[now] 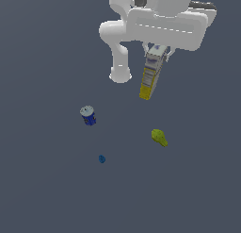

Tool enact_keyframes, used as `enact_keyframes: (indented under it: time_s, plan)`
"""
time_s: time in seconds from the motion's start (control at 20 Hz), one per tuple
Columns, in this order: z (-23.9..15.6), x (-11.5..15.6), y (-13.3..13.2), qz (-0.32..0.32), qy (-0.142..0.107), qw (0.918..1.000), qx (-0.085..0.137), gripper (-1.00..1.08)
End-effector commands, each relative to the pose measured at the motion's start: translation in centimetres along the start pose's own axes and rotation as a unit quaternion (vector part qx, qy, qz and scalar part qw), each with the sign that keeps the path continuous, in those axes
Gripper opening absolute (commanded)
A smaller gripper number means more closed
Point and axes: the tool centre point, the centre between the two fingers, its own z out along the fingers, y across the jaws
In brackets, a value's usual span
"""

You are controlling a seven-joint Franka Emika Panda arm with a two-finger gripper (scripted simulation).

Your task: Pick up a designated object from a clutter of objects.

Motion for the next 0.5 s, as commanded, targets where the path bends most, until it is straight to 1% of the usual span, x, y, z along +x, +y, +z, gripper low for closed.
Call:
enact_keyframes:
  time_s: [0.0,0.2,0.45]
  plan:
    - [-1.00,-0.74,0.28,0.000,0.000,1.0000,0.000,-1.00]
    - [-1.85,-1.30,0.45,0.000,0.000,1.0000,0.000,-1.00]
    - [-1.85,-1.19,0.37,0.000,-0.001,1.0000,0.000,-1.00]
